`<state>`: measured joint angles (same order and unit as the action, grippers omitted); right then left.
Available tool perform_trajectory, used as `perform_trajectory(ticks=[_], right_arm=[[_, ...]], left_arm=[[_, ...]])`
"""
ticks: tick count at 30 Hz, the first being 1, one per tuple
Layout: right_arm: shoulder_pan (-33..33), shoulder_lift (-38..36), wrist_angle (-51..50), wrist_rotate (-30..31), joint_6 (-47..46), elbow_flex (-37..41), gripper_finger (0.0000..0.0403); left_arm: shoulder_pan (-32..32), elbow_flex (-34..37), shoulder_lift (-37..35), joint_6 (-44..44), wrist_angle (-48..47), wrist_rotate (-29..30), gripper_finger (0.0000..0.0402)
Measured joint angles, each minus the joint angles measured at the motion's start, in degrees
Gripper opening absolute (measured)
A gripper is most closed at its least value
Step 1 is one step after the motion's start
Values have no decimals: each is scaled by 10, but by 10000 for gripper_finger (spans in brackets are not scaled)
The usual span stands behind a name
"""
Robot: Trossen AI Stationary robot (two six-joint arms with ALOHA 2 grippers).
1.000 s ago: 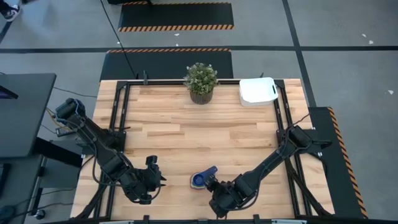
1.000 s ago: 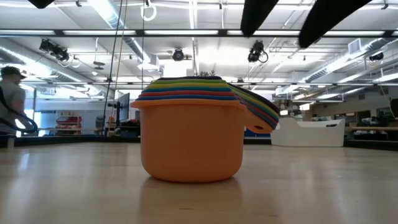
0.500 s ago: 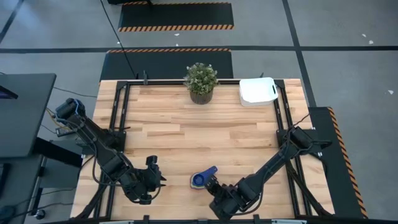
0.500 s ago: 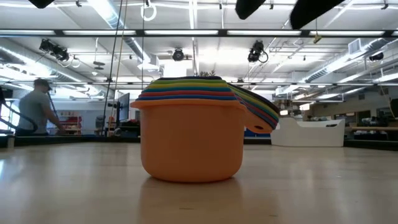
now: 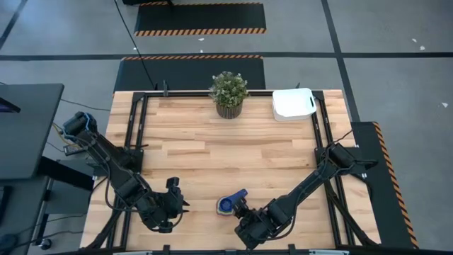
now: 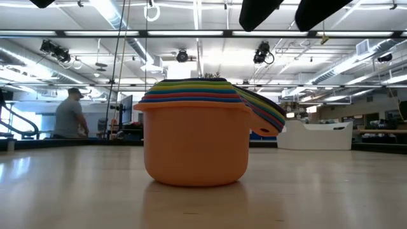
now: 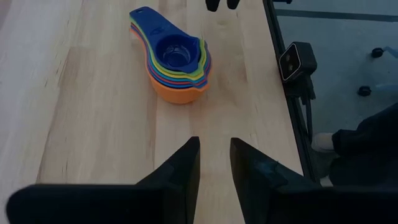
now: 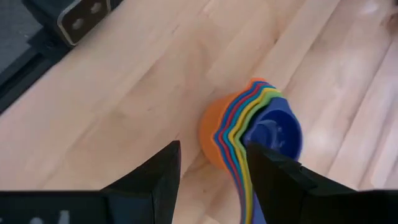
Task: Nest measuring cups in basket
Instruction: Put the stacked measuring cups into the white bin
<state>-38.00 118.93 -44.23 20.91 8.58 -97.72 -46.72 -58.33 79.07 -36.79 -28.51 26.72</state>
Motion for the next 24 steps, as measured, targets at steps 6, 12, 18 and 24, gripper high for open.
perform_trajectory(ticks=[6,12,18,24], right_arm=[[1,0,-6,29,6,0,190],[8,0,-3,32,16,0,190],[10,0,-3,31,17,0,190],[10,0,-3,30,17,0,190]], left_arm=[[0,0,0,0,0,0,96],[0,0,0,0,0,0,96],[0,0,0,0,0,0,96],[0,0,0,0,0,0,96]])
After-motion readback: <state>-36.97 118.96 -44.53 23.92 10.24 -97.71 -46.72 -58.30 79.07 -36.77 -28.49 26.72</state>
